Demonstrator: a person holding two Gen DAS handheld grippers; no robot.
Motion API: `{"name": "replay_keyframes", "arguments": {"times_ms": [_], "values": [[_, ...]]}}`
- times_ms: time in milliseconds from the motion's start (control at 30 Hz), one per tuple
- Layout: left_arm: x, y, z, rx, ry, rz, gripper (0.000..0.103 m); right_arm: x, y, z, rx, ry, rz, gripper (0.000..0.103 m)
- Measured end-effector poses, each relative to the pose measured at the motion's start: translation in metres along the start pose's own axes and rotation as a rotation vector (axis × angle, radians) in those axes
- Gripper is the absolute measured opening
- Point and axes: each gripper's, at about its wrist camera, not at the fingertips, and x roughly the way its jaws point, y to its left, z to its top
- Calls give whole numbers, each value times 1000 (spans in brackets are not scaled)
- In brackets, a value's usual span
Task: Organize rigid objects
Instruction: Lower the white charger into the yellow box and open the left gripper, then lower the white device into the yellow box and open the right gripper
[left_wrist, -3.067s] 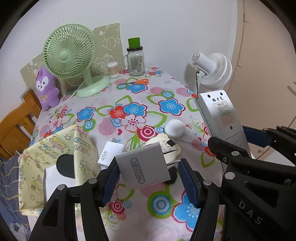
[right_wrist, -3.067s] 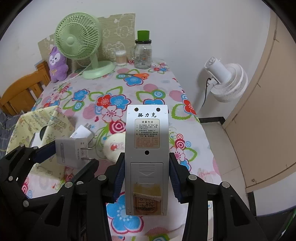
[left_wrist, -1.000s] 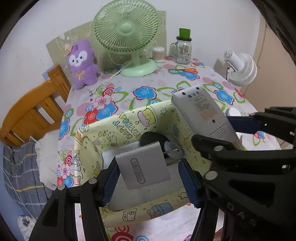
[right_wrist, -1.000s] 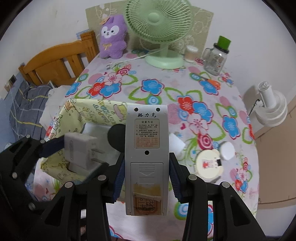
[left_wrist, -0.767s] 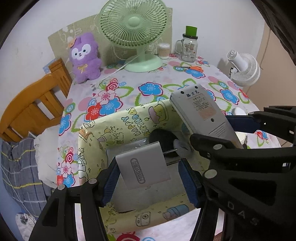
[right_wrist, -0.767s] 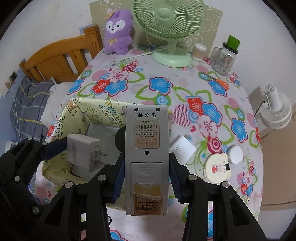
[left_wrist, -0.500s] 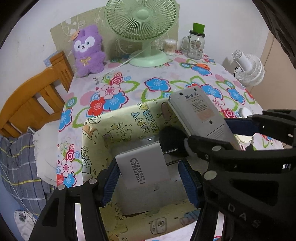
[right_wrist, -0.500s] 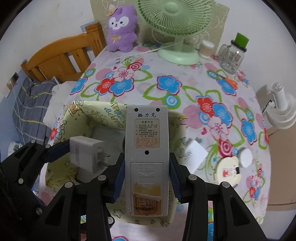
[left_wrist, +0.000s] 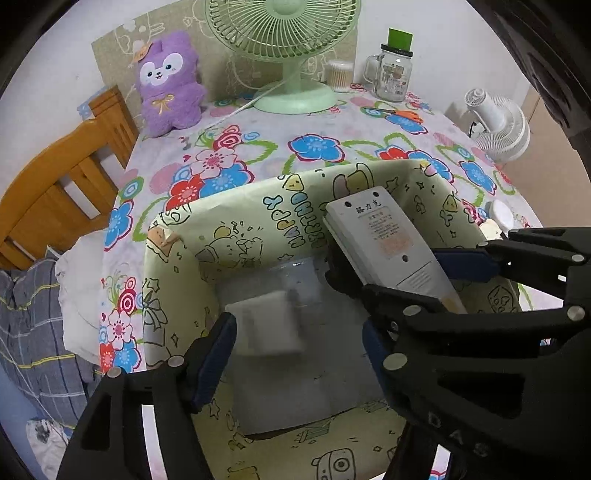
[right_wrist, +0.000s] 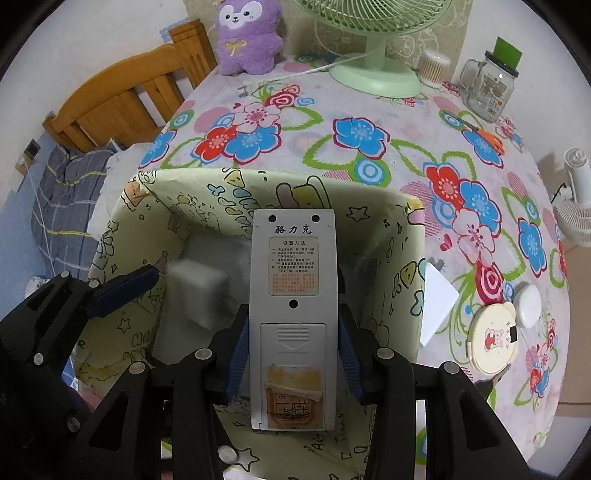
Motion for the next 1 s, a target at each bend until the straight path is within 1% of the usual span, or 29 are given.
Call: {"name": "replay_keyframes", "arguments": {"times_ms": [67, 267, 300, 333, 367, 433, 533, 667, 1000], "values": [[0, -1, 1, 2, 1, 0, 81, -1, -1, 0, -5, 2, -13, 48], [-2, -3, 0, -5, 13, 10, 83, -3, -1, 1, -24, 15, -18, 50], [-5, -3, 0, -2, 10, 13, 84, -4, -1, 0, -29, 11, -21, 53], [-6, -4, -1, 1, 9, 12, 85, -7, 0, 0, -38, 3, -24, 58], [-9, -4, -1, 2, 7, 6, 87, -10, 1, -1, -44, -3, -9, 61], [-16, -7, -1, 11, -12, 10, 88, -17, 0, -2, -35, -9, 29, 71], [-26, -11, -1, 12, -30, 3, 89, -27, 1, -5, -26, -35, 10, 78], [-35, -18, -2, 21, -46, -4, 89, -40, -1, -10, -22, -50, 0, 78], [-51, -41, 2, 52, -82, -18, 90, -68, -17, -21, -15, -88, -69, 80]]}}
